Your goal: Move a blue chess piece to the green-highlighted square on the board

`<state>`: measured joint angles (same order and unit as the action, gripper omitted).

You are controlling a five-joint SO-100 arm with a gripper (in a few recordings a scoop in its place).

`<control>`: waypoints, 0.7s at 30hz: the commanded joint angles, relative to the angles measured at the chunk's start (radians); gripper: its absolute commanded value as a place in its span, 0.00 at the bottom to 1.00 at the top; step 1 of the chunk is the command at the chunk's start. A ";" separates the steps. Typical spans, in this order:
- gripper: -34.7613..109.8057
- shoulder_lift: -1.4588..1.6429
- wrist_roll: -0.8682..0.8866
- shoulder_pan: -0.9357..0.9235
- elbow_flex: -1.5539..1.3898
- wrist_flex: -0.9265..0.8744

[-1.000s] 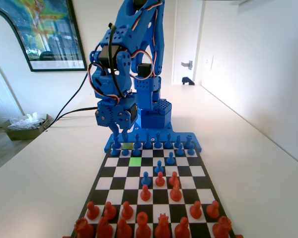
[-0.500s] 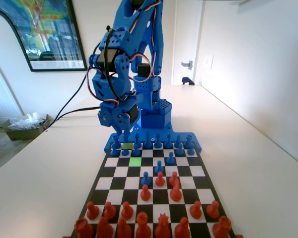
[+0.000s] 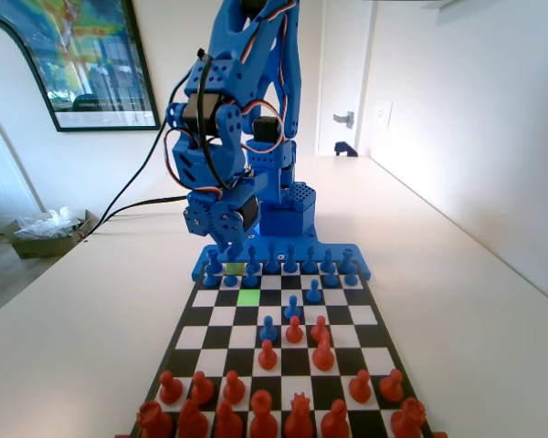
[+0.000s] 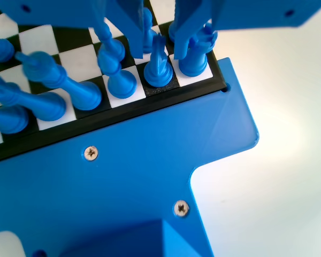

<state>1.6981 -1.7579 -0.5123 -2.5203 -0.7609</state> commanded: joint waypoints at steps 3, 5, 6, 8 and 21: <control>0.30 -0.009 -0.017 -0.014 0.029 0.015; 0.30 -0.017 -0.020 -0.015 0.029 0.021; 0.30 -0.020 -0.021 -0.015 0.028 0.028; 0.30 -0.021 -0.021 -0.015 0.021 0.035; 0.28 -0.021 -0.028 0.006 -0.023 0.098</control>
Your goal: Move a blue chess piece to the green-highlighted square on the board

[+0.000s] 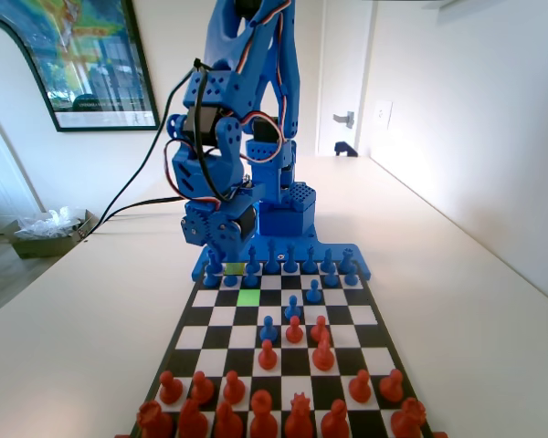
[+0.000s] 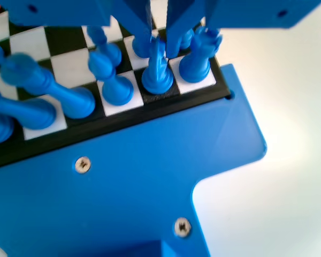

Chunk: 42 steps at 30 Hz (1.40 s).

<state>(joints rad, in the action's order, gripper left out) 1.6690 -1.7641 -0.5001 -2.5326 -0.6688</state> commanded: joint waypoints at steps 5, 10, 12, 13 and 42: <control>0.28 0.008 -0.035 -0.008 -0.032 0.028; 0.29 0.008 -0.043 -0.011 -0.040 0.032; 0.29 0.008 -0.046 -0.009 -0.043 0.032; 0.29 0.008 -0.046 -0.009 -0.044 0.032; 0.25 0.006 -0.086 -0.015 -0.055 -0.006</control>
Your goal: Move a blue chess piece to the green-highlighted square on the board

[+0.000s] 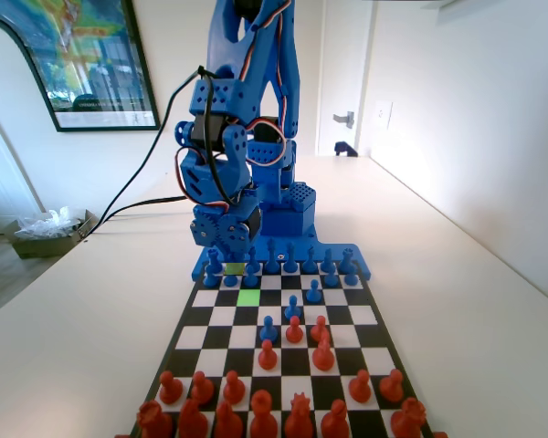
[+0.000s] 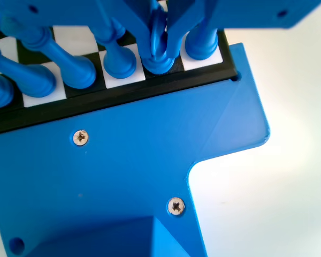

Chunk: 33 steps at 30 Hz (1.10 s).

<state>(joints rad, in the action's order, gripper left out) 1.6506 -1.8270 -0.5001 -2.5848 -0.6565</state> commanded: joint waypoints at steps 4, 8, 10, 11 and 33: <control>0.25 0.025 -0.026 -0.017 0.003 -0.029; 0.25 0.025 -0.017 -0.017 0.060 -0.109; 0.25 0.025 -0.005 -0.008 0.103 -0.167; 0.25 0.025 0.000 -0.003 0.126 -0.195; 0.25 0.206 0.166 0.189 0.337 -0.362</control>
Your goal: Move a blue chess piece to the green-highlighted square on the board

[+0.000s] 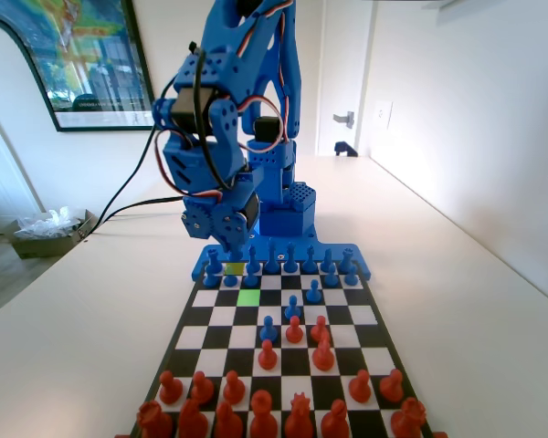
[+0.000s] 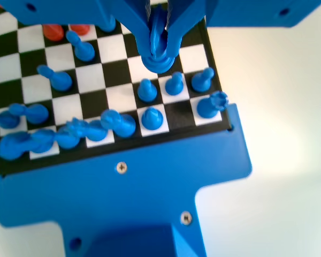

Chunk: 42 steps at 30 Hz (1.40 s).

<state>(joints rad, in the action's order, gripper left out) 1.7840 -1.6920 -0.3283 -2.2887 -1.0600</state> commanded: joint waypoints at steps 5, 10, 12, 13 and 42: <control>0.25 0.061 0.075 0.040 0.017 0.163; 0.25 0.005 0.086 0.060 0.006 0.236; 0.25 -0.014 0.080 0.064 -0.008 0.258; 0.25 -0.031 0.074 0.067 -0.020 0.273; 0.25 -0.215 0.046 0.051 -0.043 0.390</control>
<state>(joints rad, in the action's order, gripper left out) 1.5432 -1.6352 -0.2623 -2.3685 -0.6581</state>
